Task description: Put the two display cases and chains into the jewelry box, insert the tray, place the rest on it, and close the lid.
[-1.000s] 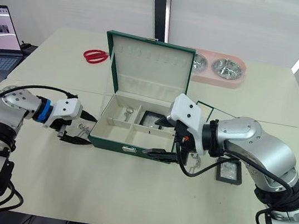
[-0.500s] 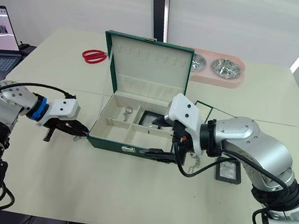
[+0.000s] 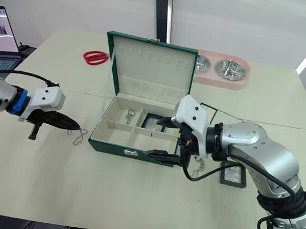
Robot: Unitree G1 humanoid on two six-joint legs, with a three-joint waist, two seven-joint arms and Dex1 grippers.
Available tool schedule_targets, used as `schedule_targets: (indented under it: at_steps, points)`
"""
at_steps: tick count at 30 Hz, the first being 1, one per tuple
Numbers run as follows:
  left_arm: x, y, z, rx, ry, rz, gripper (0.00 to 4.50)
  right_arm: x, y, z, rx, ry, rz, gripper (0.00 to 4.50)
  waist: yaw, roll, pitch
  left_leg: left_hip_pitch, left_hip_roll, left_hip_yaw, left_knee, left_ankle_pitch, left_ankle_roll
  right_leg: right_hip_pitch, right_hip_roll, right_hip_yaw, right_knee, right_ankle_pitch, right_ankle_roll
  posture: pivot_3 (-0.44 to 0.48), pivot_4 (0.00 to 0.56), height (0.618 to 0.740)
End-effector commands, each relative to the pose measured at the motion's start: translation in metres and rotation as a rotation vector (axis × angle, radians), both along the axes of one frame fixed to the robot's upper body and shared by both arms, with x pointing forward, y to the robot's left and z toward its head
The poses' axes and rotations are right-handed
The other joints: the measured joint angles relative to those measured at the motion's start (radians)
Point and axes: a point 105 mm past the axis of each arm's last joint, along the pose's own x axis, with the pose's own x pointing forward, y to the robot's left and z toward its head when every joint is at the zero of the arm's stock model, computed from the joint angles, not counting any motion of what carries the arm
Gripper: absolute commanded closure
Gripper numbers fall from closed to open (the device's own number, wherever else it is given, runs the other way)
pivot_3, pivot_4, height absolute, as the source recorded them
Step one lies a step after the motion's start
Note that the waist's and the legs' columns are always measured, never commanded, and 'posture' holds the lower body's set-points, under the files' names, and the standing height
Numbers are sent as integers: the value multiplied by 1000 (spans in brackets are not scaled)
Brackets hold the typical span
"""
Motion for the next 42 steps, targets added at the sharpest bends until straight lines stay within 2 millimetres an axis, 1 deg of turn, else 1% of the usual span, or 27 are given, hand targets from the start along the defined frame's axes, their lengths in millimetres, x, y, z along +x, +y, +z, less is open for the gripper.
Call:
schedule_targets:
  at_steps: [1, 3, 7, 10, 12, 17, 19, 21, 26, 28, 30, 42]
  points:
    - [-7, -7, 42, -87, -75, 21, 4472, 0, -4, 10, 29, -54, -9, 0, 0, 0, 0, 0, 0, 0, 0, 0, 0, 0, 0, 0, 0, 0, 0, 0, 150, 740]
    - [-11, -14, 54, -125, -84, 28, 4472, 1, -5, 10, 33, -54, -11, 0, 0, 0, 0, 0, 0, 0, 0, 0, 0, 0, 0, 0, 0, 0, 0, 0, 150, 740]
    - [-19, -34, 81, -216, -95, 22, 4472, 1, -5, 11, 35, -52, -13, 0, 0, 0, 0, 0, 0, 0, 0, 0, 0, 1, 0, 0, 0, 0, 0, 0, 150, 740]
    - [-22, -49, 104, -273, -116, 4, 4472, 1, -5, 11, 32, -50, -14, 0, 1, 0, 0, 0, 0, 0, 0, 0, 0, 1, 0, 0, 0, 0, 0, 0, 150, 740]
    - [-23, -58, 116, -305, -128, -12, 4472, 0, -5, 12, 31, -50, -15, 0, 1, 0, 0, 0, 0, 0, 0, 0, 0, 1, 0, 0, 0, 0, 0, 0, 150, 740]
    - [-23, -79, 136, -376, -144, -74, 4472, -1, -5, 12, 28, -49, -24, 0, 1, 0, 0, 0, 0, 0, 0, 1, -2, 1, 1, 1, 0, 0, 0, 0, 150, 740]
    - [-23, -83, 138, -383, -146, -91, 4472, -1, -5, 12, 28, -48, -27, 0, 1, 0, 0, 0, 0, 0, 0, 1, -2, 1, 1, 1, 0, 0, 0, 0, 150, 740]
    - [-20, -87, 135, -374, -143, -103, 4472, 0, -6, 11, 28, -47, -32, 0, 1, 0, 0, 0, -1, 0, 0, 2, -4, 1, 1, 1, 0, 0, 0, 0, 150, 740]
    - [-12, -88, 112, -313, -122, -117, 4472, 1, -8, 10, 26, -43, -46, 0, 1, 0, 0, 0, -1, 0, 0, 3, -4, 1, 1, 1, 0, 0, 0, 0, 150, 740]
    - [-9, -89, 107, -300, -122, -122, 4472, 1, -8, 9, 24, -42, -49, 0, 1, 0, 0, 0, -1, 0, 0, 3, -4, 1, 1, 1, 0, 0, 0, 0, 150, 740]
    - [-5, -90, 97, -249, -132, -130, 4472, 2, -9, 8, 21, -42, -52, 0, 1, 0, 0, 0, 0, 0, 0, 3, -4, 1, 1, 1, 0, 0, 0, 0, 150, 740]
    - [5, -92, 56, -119, -114, -128, 4472, 0, -8, 5, 13, -39, -52, 0, 2, 0, 0, 0, 0, 0, 0, 2, -4, 0, 1, 2, 0, 0, 0, 0, 150, 740]
